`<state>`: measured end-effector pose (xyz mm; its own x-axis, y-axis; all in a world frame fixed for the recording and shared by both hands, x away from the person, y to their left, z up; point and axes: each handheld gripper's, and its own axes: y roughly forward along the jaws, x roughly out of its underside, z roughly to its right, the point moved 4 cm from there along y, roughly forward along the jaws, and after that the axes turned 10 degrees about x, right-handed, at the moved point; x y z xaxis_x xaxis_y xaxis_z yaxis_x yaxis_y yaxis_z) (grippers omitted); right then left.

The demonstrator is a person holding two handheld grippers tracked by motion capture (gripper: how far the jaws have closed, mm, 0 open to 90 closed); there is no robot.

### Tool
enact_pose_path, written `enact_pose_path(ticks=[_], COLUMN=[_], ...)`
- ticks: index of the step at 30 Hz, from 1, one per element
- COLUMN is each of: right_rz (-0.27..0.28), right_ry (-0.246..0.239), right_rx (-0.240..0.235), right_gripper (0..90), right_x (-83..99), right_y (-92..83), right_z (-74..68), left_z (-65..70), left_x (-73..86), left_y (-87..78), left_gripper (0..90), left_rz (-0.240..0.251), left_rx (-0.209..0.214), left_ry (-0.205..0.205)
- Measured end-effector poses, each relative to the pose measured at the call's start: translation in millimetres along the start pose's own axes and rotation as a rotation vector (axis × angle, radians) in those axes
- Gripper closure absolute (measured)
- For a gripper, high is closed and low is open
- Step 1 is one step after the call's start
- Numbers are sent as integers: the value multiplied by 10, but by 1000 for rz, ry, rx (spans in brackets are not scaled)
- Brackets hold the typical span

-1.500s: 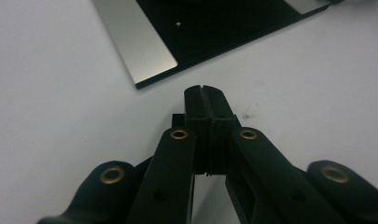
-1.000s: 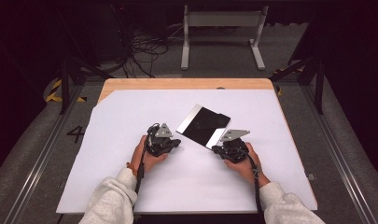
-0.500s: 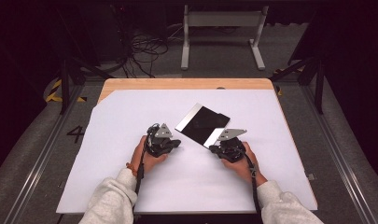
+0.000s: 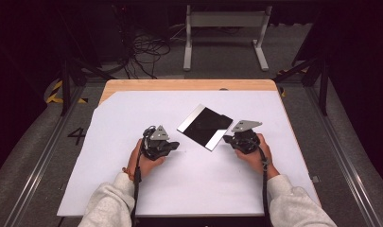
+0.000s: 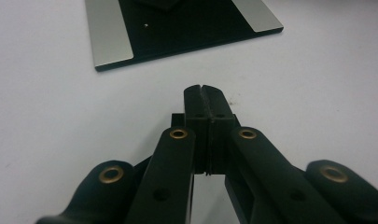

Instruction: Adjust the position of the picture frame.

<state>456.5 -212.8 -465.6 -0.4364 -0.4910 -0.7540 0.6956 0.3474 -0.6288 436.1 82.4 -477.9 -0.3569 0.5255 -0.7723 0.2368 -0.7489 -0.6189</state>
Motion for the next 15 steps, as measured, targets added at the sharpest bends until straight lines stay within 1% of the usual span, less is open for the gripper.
enact_pose_path(ticks=[1, 3, 4, 5, 7, 8, 9, 10, 12, 13, 14, 15], right_rz=[9, 12, 18, 16, 16, 17, 13, 13, 10, 9, 5, 6], right_ry=[8, 39, 42, 26, 29, 43, 48, 48, 47, 56, 87, 94], right_rx=[25, 30, 46, 62, 67, 66, 80, 80, 100, 107, 111, 118], right_gripper=[900, 900, 900, 900, 900, 900, 900, 900, 900, 900, 900, 900], right_x=[-2, -9, -26, -39, -50, -59, -77, -77, -79, -74, -66, -67], right_y=[11, 35, 50, 62, 82, 103, 148, 148, 178, 193, 215, 225], right_z=[76, 184, 233, 257, 278, 301, 337, 337, 373, 398, 464, 487], left_z=[22, 43, 50, 58, 62, 69, 75, 82, 89, 97, 102, 113], left_x=[33, 63, 75, 88, 101, 120, 125, 124, 118, 120, 127, 147], left_y=[-50, -99, -123, -142, -151, -160, -173, -194, -248, -269, -291, -325], left_gripper=[900, 900, 900, 900, 900, 900, 900, 900, 900, 900, 900, 900], left_rz=[-1, -4, -2, -3, -3, -14, -17, -7, 6, 14, 13, 9], left_rx=[-13, -20, -25, -25, -25, -28, -28, -25, -32, -31, -34, -29], left_ry=[7, 11, 12, 10, 10, 16, 19, 18, 22, 24, 24, 27])
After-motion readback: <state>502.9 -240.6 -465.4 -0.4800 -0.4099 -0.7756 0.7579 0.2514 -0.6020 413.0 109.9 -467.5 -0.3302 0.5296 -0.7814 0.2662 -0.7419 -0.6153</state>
